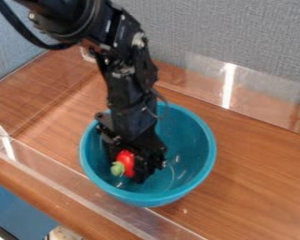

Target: Put the strawberry in the blue bowl

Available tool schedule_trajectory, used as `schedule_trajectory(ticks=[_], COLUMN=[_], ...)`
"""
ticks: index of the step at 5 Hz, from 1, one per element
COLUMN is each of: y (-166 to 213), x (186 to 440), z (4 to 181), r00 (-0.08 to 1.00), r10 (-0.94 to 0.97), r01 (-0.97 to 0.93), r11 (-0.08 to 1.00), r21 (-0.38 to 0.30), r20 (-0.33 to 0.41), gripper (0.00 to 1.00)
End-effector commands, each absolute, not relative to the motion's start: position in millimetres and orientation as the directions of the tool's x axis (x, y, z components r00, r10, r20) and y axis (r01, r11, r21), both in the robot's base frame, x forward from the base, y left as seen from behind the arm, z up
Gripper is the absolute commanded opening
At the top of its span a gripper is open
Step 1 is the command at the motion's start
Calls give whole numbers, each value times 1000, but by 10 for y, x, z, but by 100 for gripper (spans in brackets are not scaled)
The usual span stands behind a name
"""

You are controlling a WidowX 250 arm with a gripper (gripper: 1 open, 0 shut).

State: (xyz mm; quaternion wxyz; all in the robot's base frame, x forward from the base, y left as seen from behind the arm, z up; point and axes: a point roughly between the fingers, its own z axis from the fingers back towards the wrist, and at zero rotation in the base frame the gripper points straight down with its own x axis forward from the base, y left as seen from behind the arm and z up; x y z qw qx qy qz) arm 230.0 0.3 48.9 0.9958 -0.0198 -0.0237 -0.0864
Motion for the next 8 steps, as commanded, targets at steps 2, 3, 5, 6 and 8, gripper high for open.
schedule_trajectory(ticks=[2, 3, 5, 6, 8], y=[-194, -253, -430, -534, -519], x=[2431, 2459, 2423, 2341, 2519], z=[743, 763, 663, 599, 563], r00=[980, 989, 996, 996, 994], r10=[-159, -97, -31, -28, 52], r01=[164, 101, 34, 30, -49], r11=[986, 994, 999, 999, 998], r21=[-35, -35, -34, -34, -41], r20=[117, 111, 89, 83, 96], gripper=[0, 0, 0, 0, 0])
